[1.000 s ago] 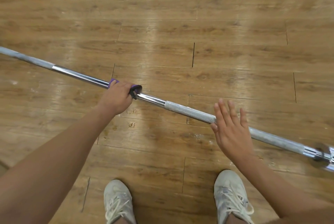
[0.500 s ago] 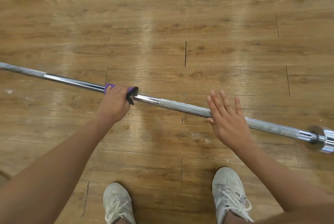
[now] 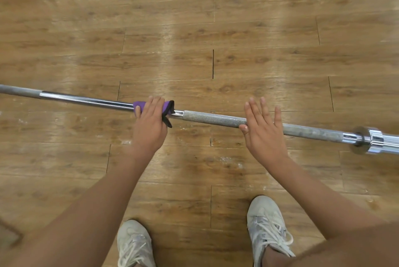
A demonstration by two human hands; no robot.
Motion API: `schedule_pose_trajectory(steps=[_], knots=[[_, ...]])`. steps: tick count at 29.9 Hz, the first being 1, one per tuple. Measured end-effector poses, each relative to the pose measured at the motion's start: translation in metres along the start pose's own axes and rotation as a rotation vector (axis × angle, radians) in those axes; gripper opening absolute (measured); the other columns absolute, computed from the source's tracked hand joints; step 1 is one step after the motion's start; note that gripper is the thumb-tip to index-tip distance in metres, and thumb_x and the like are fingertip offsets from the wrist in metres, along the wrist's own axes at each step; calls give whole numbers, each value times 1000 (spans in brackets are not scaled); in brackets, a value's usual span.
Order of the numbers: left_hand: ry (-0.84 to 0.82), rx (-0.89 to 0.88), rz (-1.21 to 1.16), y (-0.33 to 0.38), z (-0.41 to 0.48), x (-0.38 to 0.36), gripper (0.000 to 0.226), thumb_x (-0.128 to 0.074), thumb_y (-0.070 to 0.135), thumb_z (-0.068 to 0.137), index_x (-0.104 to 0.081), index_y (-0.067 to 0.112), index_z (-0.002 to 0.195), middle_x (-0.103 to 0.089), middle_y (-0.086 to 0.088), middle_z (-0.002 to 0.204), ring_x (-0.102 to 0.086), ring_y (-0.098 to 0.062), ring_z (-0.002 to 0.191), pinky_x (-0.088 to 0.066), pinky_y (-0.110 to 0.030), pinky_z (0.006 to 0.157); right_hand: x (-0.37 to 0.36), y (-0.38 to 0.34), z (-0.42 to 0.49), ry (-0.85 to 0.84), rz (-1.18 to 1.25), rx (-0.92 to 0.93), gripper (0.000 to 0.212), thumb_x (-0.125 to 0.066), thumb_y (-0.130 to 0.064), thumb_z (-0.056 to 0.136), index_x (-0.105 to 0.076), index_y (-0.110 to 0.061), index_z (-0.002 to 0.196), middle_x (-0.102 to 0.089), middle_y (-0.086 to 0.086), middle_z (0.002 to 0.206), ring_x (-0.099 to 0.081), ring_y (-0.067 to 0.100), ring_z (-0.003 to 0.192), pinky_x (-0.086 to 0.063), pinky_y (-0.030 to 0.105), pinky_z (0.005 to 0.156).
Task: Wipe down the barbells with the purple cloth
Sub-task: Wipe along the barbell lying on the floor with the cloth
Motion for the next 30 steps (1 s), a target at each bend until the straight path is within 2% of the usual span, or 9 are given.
schedule_pose_trajectory(steps=[5,10,12,15,19,21,23,25,30], knots=[[-21,-84,59,-7,-2,-4,61,-48,3,97,-33,10,156,-31,-5,163,-18,-22,154,-7,-53,123,-1,-1,0,-2,16,-16,61,-19,-41,107,-30,-7,157,-24,8,166,-6,28,156,-9,58,124],[58,96,-24,-18,-5,3,53,-47,8,101,-38,11,153,-35,-5,161,-17,-23,154,-7,-56,121,-1,-2,-1,15,37,-8,61,-20,-40,107,-31,-7,157,-25,6,166,-7,28,156,-9,56,124],[60,28,4,-7,-4,1,46,-46,12,102,-45,9,147,-45,-6,153,-23,-24,151,-10,-55,120,-1,-2,-3,23,49,-4,60,-21,-40,107,-31,-8,157,-25,5,166,-8,27,156,-9,55,124],[6,-97,50,10,4,-1,37,-39,23,101,-57,12,131,-62,-3,131,-37,-25,142,-15,-45,113,-2,0,-4,24,52,-8,59,-22,-40,107,-30,-10,157,-24,4,166,-5,25,156,-9,55,124],[-2,-115,47,10,16,4,27,-41,23,103,-60,18,121,-65,1,124,-42,-24,137,-17,-37,105,-2,1,-3,15,58,-10,58,-23,-38,107,-30,-10,158,-23,3,166,-3,25,156,-7,55,124],[-27,-100,48,4,24,7,24,-42,21,104,-59,19,121,-62,0,128,-41,-23,135,-20,-39,103,-1,1,-1,9,57,-11,58,-23,-38,108,-29,-10,158,-23,4,166,-4,25,156,-8,56,124],[-53,-47,56,-3,29,7,33,-40,24,106,-56,15,134,-55,-3,142,-33,-23,144,-16,-46,114,-1,1,0,8,55,-8,58,-24,-38,108,-30,-10,157,-23,4,166,-4,25,156,-9,56,124],[-29,-38,73,-4,24,6,41,-39,26,106,-51,11,142,-50,-6,149,-30,-24,148,-15,-51,118,0,1,0,-2,56,-7,57,-24,-38,108,-29,-10,158,-22,4,167,-4,25,156,-9,56,124],[-22,-103,51,3,1,-3,54,-47,17,103,-34,12,155,-32,-2,163,-17,-18,154,-2,-47,124,-1,3,1,-14,48,-10,59,-21,-39,108,-28,-10,158,-21,4,167,-2,24,156,-7,55,124]])
Point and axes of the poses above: each hand's wrist, its own z-axis towards the middle knuckle, its own x-axis out of the back of the hand, y = z × x, the point moved 4 cm from there along z, towards the middle knuckle
